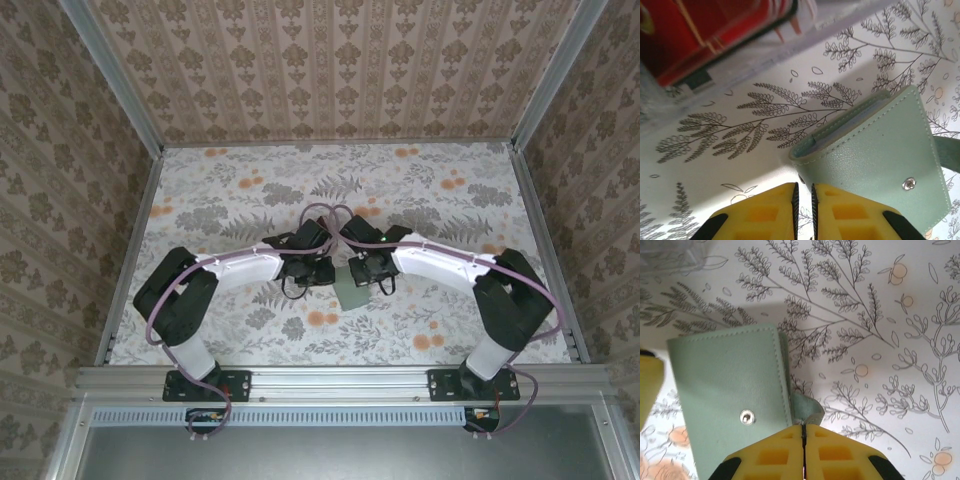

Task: Put the credit cards into the card holder
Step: Close the button on the card holder.

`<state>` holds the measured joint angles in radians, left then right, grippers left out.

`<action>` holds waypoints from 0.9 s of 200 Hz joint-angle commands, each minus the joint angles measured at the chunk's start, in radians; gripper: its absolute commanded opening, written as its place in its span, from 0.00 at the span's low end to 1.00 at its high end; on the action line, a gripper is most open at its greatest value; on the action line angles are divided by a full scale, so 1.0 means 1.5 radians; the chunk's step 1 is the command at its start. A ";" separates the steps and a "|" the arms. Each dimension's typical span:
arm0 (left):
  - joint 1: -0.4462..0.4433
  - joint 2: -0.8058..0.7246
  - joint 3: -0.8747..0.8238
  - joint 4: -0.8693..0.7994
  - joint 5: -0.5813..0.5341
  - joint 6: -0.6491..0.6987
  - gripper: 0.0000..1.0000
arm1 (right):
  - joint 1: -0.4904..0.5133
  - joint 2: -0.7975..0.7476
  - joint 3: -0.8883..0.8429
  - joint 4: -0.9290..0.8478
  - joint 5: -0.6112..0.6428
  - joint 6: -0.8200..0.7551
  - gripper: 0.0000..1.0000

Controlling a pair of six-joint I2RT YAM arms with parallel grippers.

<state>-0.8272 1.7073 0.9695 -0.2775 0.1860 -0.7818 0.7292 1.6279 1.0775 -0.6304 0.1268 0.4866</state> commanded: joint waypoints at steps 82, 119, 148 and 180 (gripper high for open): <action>-0.034 0.048 0.024 0.018 0.009 -0.014 0.17 | -0.043 -0.091 -0.180 0.294 -0.224 0.038 0.03; -0.035 0.046 0.020 0.017 0.006 -0.018 0.17 | -0.056 -0.072 -0.199 0.341 -0.283 0.049 0.02; -0.036 0.050 0.024 0.016 0.006 -0.017 0.17 | -0.067 -0.073 -0.211 0.368 -0.327 0.059 0.01; -0.037 0.055 0.032 0.013 0.007 -0.015 0.17 | -0.080 -0.074 -0.215 0.346 -0.331 0.056 0.01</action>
<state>-0.8646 1.7660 1.0004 -0.2497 0.1867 -0.7921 0.6205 1.5066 0.7654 -0.1436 -0.3042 0.5571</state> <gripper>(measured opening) 0.168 0.044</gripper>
